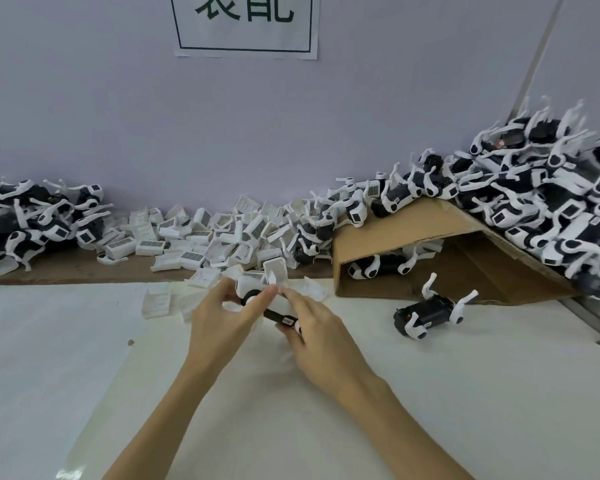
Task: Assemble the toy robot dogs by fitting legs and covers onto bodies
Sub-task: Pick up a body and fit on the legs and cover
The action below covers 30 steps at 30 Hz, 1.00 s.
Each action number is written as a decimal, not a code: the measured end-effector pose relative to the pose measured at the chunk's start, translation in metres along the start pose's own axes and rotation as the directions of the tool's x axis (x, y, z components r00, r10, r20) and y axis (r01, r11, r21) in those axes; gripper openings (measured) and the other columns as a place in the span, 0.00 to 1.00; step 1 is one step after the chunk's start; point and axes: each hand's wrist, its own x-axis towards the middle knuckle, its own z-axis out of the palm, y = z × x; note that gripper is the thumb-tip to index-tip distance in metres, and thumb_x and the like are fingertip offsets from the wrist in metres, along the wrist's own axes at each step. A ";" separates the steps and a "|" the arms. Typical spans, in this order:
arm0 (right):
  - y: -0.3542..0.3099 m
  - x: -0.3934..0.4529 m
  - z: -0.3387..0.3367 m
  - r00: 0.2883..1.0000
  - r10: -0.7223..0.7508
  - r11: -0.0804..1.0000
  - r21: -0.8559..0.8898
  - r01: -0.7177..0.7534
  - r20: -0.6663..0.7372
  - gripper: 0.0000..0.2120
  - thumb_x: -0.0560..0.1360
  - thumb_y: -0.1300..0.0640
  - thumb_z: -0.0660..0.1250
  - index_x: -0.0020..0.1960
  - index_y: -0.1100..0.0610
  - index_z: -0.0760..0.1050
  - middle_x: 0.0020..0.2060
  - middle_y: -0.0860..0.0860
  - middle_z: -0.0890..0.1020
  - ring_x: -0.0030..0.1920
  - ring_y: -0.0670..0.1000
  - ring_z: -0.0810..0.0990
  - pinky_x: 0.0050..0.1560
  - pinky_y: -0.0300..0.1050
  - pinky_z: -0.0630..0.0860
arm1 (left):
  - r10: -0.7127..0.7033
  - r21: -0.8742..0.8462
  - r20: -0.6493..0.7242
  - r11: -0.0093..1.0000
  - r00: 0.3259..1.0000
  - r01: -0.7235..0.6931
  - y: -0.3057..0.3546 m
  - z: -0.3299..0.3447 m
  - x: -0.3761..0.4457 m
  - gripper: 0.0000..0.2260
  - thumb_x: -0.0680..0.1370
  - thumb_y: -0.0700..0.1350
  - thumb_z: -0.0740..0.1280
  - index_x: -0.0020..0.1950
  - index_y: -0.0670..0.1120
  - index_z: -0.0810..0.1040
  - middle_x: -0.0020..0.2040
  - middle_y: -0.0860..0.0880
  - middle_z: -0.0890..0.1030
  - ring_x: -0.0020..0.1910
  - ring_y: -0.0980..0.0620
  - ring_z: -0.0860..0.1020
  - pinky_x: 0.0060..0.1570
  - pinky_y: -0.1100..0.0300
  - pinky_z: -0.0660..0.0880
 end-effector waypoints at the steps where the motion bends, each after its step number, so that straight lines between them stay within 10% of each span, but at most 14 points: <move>1: 0.002 0.001 -0.003 1.000 0.023 1.000 0.014 -0.023 0.012 0.25 0.84 0.52 0.66 0.79 0.50 0.65 0.68 0.50 0.78 0.62 0.53 0.77 0.61 0.50 0.76 | -0.010 -0.024 0.024 1.000 1.000 0.011 -0.003 0.001 0.000 0.28 0.67 0.74 0.68 0.47 0.50 0.83 0.44 0.53 0.84 0.49 0.56 0.81 0.51 0.51 0.77; 5: 0.009 0.018 -0.039 0.956 0.272 0.854 0.431 -0.292 0.108 0.09 0.82 0.51 0.69 0.61 0.52 0.77 0.49 0.51 0.84 0.38 0.51 0.86 0.35 0.44 0.81 | -0.002 -0.216 -0.033 0.976 0.999 -0.006 -0.013 -0.001 0.005 0.39 0.74 0.78 0.50 0.57 0.48 0.82 0.52 0.50 0.85 0.54 0.50 0.80 0.60 0.52 0.73; 7: 0.030 0.045 -0.083 0.902 0.430 0.584 0.747 -0.316 0.045 0.09 0.83 0.55 0.68 0.60 0.58 0.78 0.51 0.56 0.85 0.40 0.52 0.88 0.36 0.43 0.83 | -0.042 -0.277 -0.083 0.961 0.996 0.017 -0.014 -0.005 0.010 0.38 0.77 0.76 0.50 0.60 0.46 0.81 0.53 0.45 0.85 0.55 0.44 0.81 0.61 0.48 0.74; 9: 0.052 0.075 -0.144 0.837 0.544 0.169 0.985 -0.044 -0.056 0.17 0.84 0.53 0.66 0.67 0.64 0.73 0.58 0.63 0.84 0.51 0.56 0.88 0.49 0.49 0.86 | -0.054 -0.273 -0.103 0.962 0.993 0.024 -0.014 -0.007 0.013 0.35 0.81 0.73 0.51 0.58 0.45 0.81 0.51 0.45 0.85 0.53 0.44 0.82 0.56 0.50 0.75; 11: 0.070 0.092 -0.191 0.835 0.548 -0.145 0.978 0.148 -0.045 0.36 0.79 0.35 0.67 0.76 0.56 0.62 0.70 0.70 0.73 0.64 0.66 0.81 0.62 0.65 0.81 | -0.061 -0.257 -0.085 0.966 0.994 0.038 -0.015 -0.006 0.013 0.33 0.84 0.70 0.51 0.57 0.44 0.82 0.49 0.45 0.85 0.52 0.44 0.82 0.53 0.51 0.76; 14: 0.071 0.093 -0.197 0.902 0.406 -0.127 0.986 -0.106 0.149 0.54 0.71 0.22 0.59 0.84 0.55 0.50 0.68 0.72 0.75 0.64 0.71 0.80 0.62 0.71 0.78 | -0.069 -0.221 -0.028 0.973 0.997 0.061 -0.015 -0.004 0.012 0.31 0.84 0.66 0.52 0.53 0.43 0.84 0.48 0.46 0.86 0.51 0.44 0.82 0.55 0.49 0.75; 21: 0.016 0.044 -0.048 0.867 0.229 0.108 0.874 -0.475 0.443 0.21 0.83 0.44 0.65 0.57 0.61 0.85 0.48 0.60 0.85 0.41 0.56 0.86 0.41 0.47 0.83 | -0.024 0.097 0.015 0.995 1.000 0.023 -0.022 -0.004 0.008 0.16 0.86 0.54 0.64 0.44 0.50 0.83 0.42 0.55 0.85 0.42 0.57 0.80 0.45 0.61 0.73; 30: -0.029 0.075 0.038 0.782 0.266 -0.290 0.820 -0.492 0.564 0.14 0.83 0.53 0.65 0.61 0.62 0.82 0.38 0.53 0.81 0.32 0.49 0.78 0.25 0.37 0.71 | 0.010 0.462 -0.114 0.886 0.993 0.044 -0.023 -0.034 0.032 0.07 0.85 0.48 0.65 0.55 0.46 0.79 0.53 0.51 0.82 0.55 0.49 0.79 0.55 0.53 0.75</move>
